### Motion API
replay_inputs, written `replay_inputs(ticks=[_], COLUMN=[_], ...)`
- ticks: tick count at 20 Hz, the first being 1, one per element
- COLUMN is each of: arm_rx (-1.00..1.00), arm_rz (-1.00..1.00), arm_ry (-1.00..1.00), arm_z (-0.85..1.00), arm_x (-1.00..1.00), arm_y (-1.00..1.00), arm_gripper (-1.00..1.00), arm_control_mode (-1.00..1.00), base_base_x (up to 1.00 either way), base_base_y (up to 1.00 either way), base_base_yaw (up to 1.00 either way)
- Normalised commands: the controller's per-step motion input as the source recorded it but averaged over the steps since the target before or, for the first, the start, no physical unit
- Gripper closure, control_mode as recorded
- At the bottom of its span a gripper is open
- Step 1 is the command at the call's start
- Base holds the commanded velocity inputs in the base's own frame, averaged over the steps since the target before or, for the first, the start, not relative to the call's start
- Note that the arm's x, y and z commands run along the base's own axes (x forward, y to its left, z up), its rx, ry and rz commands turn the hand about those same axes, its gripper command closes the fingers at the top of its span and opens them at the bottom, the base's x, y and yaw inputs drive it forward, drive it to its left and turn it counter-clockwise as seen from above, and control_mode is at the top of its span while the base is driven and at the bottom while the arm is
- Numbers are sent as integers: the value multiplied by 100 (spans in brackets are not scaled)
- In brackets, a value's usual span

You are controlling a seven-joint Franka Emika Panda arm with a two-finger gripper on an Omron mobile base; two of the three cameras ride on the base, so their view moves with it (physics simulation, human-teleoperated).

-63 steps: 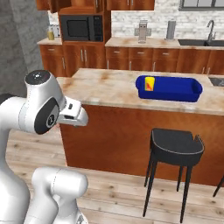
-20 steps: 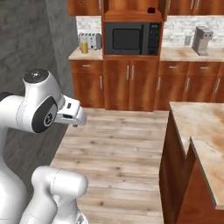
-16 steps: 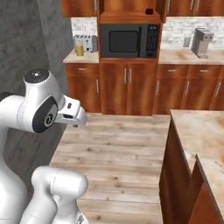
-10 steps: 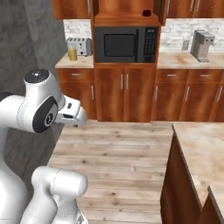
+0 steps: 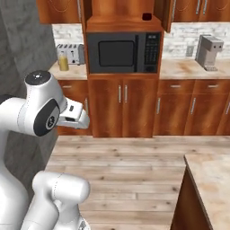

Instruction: There is a tray on the dining counter. Grab the cup, mug, and pitcher and place them on the tray. The pitcher may be placed next to the tray if it cannot fit the tray.

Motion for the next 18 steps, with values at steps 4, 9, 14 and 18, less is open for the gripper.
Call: replay_inputs(ticks=[4,9,14,18], arm_rx=[0,0,0,0], arm_rz=[0,0,0,0], arm_ry=[0,0,0,0], arm_z=[0,0,0,0], arm_x=[0,0,0,0], arm_y=[0,0,0,0], arm_gripper=[-100,-100,-100,-100], arm_control_mode=[100,100,100,100], base_base_x=[70,59,65,73], base_base_y=[13,0,-12,-30], base_base_yaw=[-7,0,0,1])
